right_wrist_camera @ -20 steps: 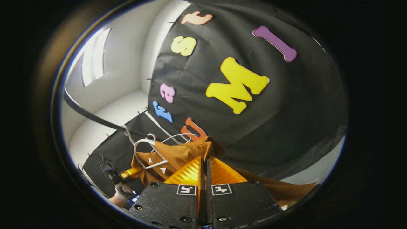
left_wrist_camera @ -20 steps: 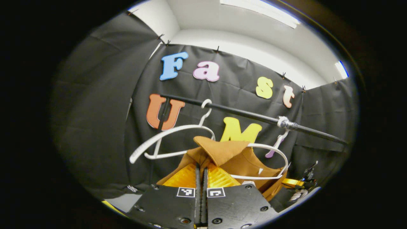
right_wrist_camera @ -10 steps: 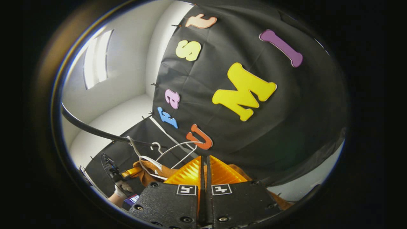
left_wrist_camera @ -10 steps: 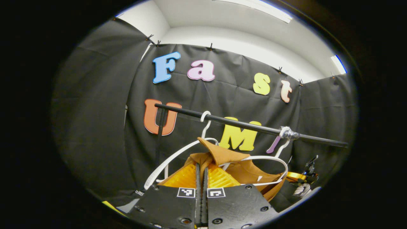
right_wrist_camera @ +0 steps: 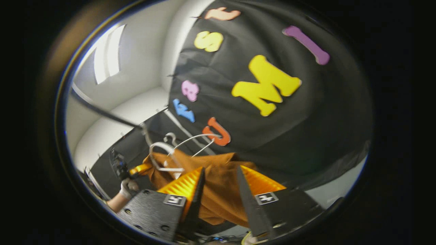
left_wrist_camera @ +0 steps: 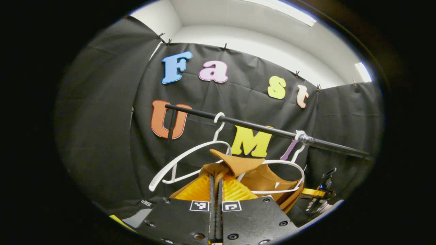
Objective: Grasp the clothes on the hanger with both hands and then place them into the laundry hamper below.
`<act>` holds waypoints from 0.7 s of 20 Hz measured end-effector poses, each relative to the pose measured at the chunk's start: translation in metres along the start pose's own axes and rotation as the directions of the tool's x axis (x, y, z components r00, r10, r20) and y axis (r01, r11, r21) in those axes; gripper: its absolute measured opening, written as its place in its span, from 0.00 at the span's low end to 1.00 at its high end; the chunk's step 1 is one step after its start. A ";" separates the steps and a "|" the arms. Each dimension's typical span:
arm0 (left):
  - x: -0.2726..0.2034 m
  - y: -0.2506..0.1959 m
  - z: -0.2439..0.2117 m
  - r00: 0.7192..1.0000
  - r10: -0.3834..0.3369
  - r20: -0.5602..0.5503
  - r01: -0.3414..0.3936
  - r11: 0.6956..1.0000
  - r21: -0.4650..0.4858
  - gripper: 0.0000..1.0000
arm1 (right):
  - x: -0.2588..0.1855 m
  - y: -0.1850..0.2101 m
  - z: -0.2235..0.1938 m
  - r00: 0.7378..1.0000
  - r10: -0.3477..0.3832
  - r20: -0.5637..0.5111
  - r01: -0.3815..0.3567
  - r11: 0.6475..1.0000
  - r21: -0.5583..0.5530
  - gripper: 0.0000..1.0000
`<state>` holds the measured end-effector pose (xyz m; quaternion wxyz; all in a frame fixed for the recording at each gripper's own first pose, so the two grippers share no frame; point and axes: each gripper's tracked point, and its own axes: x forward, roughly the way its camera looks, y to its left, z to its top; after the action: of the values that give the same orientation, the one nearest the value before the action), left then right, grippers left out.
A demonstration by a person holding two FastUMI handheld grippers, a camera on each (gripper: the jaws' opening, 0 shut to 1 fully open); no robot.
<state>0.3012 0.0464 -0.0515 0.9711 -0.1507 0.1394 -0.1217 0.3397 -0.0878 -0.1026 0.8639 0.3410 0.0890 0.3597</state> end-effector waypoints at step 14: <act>-0.003 0.001 0.001 1.000 0.026 0.013 -0.026 0.998 0.059 0.00 | 0.030 -0.043 -0.008 0.972 -0.232 -0.038 0.221 0.958 -0.184 0.11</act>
<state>0.2991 0.0481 -0.0501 0.9775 -0.1206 0.1318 -0.1122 0.3822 -0.0852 -0.1340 0.9235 0.2389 0.1205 0.2747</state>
